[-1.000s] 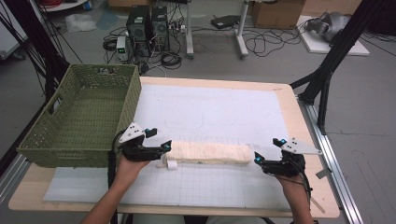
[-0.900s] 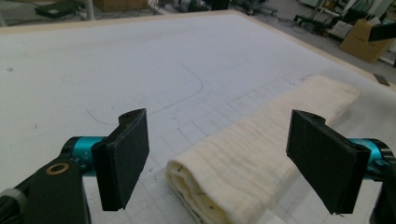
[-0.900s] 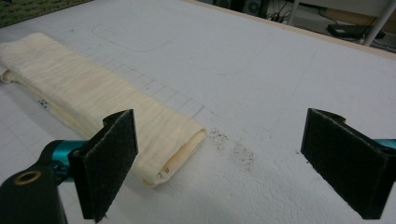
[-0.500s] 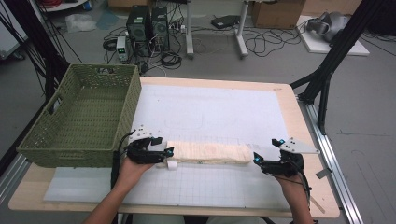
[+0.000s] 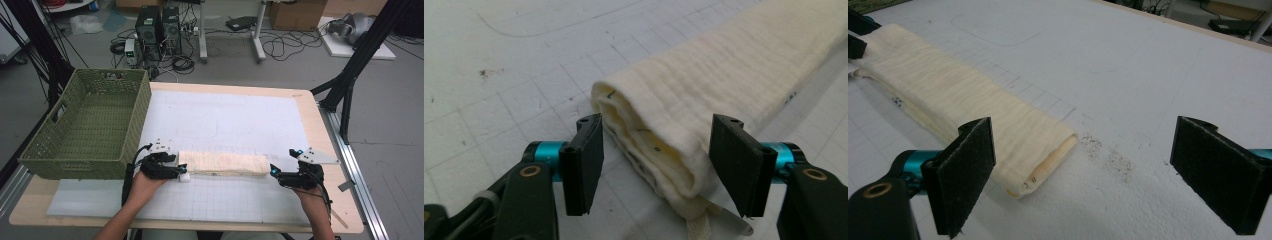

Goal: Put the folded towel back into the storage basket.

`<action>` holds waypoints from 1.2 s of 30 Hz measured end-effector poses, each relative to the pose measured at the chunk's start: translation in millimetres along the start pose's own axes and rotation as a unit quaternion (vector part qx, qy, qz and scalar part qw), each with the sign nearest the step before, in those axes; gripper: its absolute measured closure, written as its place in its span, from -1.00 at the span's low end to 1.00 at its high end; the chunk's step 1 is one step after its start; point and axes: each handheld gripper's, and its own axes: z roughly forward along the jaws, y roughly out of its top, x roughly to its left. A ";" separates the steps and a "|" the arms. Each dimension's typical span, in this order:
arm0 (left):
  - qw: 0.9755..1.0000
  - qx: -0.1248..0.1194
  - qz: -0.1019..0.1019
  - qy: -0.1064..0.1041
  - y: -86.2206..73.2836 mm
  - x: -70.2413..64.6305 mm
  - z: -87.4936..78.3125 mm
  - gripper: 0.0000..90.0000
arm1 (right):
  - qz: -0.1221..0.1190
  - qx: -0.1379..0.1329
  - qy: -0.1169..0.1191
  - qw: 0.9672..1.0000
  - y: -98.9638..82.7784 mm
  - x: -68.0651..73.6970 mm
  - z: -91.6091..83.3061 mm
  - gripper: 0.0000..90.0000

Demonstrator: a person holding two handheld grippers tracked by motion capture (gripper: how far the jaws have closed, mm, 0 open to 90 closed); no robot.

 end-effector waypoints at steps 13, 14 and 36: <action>0.999 0.025 0.036 -0.009 2.5 -9.9 1.1 0.49 | -0.005 0.009 0.006 1.000 -1.2 1.7 2.8 -0.77; 0.999 0.024 0.038 -0.010 2.4 -11.0 1.3 0.57 | -0.006 0.010 0.007 1.000 -1.2 2.3 3.5 -0.77; 0.999 0.014 0.033 -0.023 0.3 -8.9 1.4 0.71 | -0.003 0.080 0.041 0.996 -13.7 25.3 38.7 -0.22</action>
